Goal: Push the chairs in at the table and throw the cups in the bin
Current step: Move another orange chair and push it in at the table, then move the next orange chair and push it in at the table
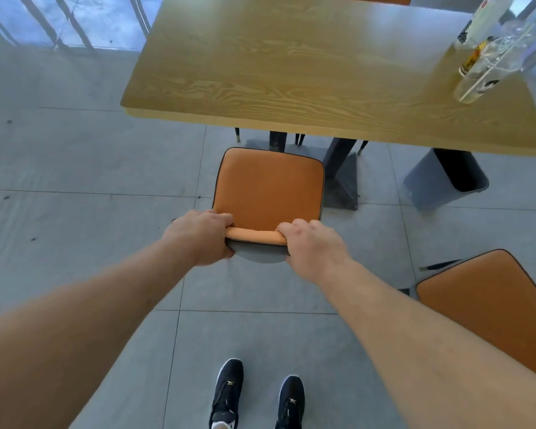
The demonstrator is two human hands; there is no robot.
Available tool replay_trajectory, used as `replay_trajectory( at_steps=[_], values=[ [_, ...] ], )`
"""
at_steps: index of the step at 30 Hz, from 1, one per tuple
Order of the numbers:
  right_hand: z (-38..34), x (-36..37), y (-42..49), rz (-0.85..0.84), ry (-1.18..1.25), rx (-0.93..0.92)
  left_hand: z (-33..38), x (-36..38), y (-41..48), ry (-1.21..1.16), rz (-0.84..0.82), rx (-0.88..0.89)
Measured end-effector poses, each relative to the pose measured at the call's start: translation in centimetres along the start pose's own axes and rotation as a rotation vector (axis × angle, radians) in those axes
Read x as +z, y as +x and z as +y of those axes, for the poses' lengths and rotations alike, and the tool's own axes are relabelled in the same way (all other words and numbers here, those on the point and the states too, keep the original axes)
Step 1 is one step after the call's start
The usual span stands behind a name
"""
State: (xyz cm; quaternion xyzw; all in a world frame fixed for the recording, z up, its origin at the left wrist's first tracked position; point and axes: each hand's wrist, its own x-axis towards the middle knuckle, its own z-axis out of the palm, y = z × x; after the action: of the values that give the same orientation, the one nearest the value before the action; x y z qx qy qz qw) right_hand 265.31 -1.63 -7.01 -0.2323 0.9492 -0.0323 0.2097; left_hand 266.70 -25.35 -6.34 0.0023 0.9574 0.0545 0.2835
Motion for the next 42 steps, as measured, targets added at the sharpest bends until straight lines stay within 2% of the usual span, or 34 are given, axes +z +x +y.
replay_trajectory(
  at_steps=[6, 9, 12, 14, 16, 21, 27, 33, 38, 42],
  values=[
    [-1.0, 0.4, 0.4, 0.03, -0.012, 0.051, -1.0, 0.7, 0.6, 0.016, 0.05, 0.048],
    [-2.3, -0.4, -0.5, 0.007, -0.016, 0.149, -0.9, 0.4, -0.1, 0.006, 0.052, 0.032],
    [-3.6, -0.8, -3.2, 0.037, 0.075, 0.28, 0.3, -0.6, -1.6, 0.005, -0.035, -0.056],
    [-4.0, -0.9, -6.3, 0.077, 0.168, 0.305, 2.0, -1.3, -3.0, 0.065, -0.093, -0.129],
    [-3.4, -1.4, -10.1, 0.104, 0.173, 0.31, 4.8, -2.0, -4.6, 0.13, -0.067, -0.095],
    [2.7, -4.1, -20.8, 0.143, 0.169, 0.522, 17.1, -4.3, -9.3, 0.011, 0.039, 0.32],
    [12.7, -7.2, -37.7, 0.379, 0.171, 0.754, 36.5, -5.6, -17.5, -0.031, 0.163, 0.629],
    [20.5, -5.4, -57.0, 0.522, 0.176, 0.924, 53.2, -1.1, -27.5, 0.024, 0.16, 0.776],
    [25.2, -1.7, -70.8, 0.499, 0.211, 1.041, 63.7, 4.6, -32.9, 0.054, 0.132, 0.811],
    [29.3, -0.2, -76.9, 0.493, 0.225, 1.072, 69.9, 7.7, -35.2, 0.058, 0.143, 0.856]
  ],
)
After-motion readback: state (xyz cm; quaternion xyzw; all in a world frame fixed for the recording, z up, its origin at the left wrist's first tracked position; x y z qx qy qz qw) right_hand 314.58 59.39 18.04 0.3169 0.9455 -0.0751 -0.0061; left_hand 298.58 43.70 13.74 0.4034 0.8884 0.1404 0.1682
